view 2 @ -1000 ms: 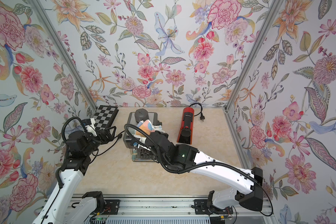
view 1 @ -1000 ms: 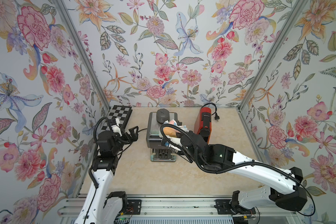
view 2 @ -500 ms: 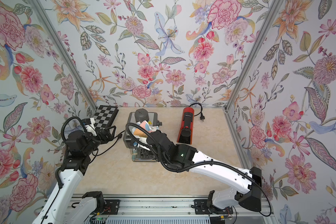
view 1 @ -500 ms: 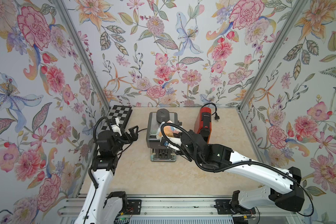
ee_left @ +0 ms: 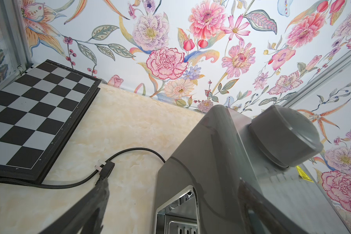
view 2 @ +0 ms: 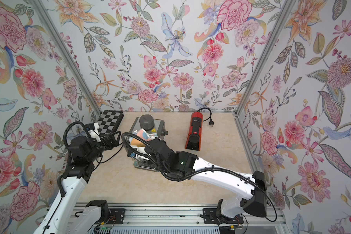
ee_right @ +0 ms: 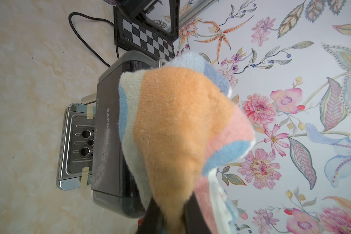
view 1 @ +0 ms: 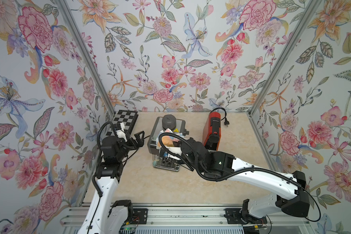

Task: Wipe the surface of a coffee machine
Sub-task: Wipe the dirt from the surface of the coffee machine.

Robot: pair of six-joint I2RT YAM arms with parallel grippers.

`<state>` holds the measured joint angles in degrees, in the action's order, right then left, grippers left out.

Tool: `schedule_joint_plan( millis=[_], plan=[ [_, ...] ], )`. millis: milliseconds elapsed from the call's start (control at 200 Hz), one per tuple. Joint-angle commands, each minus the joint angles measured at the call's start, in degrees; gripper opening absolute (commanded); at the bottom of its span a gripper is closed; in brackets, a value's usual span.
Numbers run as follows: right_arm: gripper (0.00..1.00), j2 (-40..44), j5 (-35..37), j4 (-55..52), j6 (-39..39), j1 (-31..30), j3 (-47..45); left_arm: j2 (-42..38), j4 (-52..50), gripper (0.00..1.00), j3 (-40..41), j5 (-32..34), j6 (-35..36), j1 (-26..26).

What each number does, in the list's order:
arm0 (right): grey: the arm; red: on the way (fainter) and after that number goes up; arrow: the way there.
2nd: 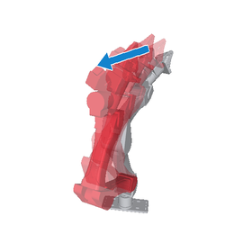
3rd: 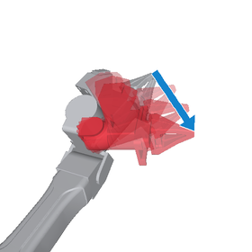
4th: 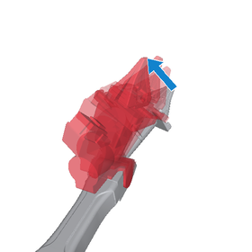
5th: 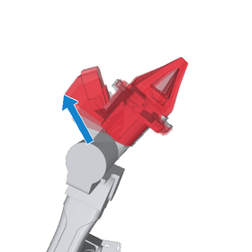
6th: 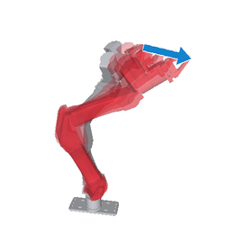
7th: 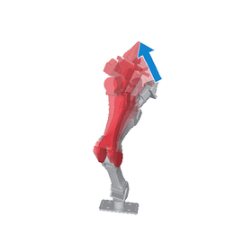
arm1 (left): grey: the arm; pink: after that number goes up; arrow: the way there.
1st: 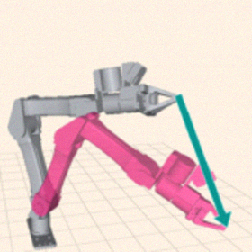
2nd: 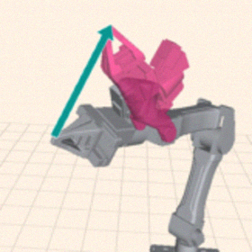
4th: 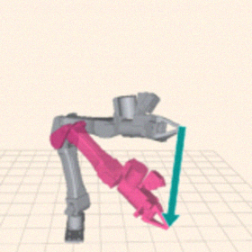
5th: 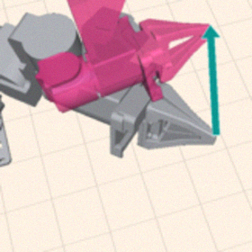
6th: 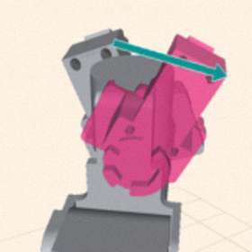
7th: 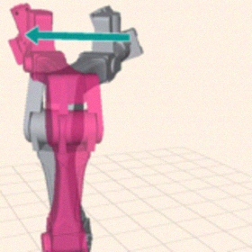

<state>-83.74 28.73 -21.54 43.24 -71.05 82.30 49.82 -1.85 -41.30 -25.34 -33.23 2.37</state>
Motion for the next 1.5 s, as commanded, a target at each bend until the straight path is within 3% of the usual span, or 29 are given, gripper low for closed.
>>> schedule_joint_plan(
  millis=[0, 415, 665, 921, 1191, 1496],
  plan=[
    [0.0, -3.53, -1.8, -0.17, 0.31, -0.88, 1.9, -0.56, 0.19, 0.99, -0.57, -1.62, 0.64, 0.53],
    [0.0, -3.55, 1.36, -0.43, -3.76, -0.64, 1.48, 5.57, 6.59, 0.99, 3.83, -4.27, -0.7, 0.44],
    [0.0, -1.88, 0.61, -0.6, -6.11, 1.02, -0.11, 4.8, 8.05, 0.99, 5.15, -5.01, -1.79, -1.05],
    [0.0, -1.25, 0.27, -0.65, -7.11, 2.2, -0.91, 6.48, 10.29, 0.99, 5.87, -4.9, -3.44, -4.87],
    [0.0, -0.43, -1.07, -0.56, -7.65, 5.16, -1.18, 6.94, 17.77, 0.99, 8.05, -8.14, -10.12, -9.62],
    [0.0, -0.73, -3.14, -0.27, -7.56, 8.64, -1.33, 6.36, 20.57, 0.99, 9.54, -4.93, -14.16, -16.76]
  ],
)
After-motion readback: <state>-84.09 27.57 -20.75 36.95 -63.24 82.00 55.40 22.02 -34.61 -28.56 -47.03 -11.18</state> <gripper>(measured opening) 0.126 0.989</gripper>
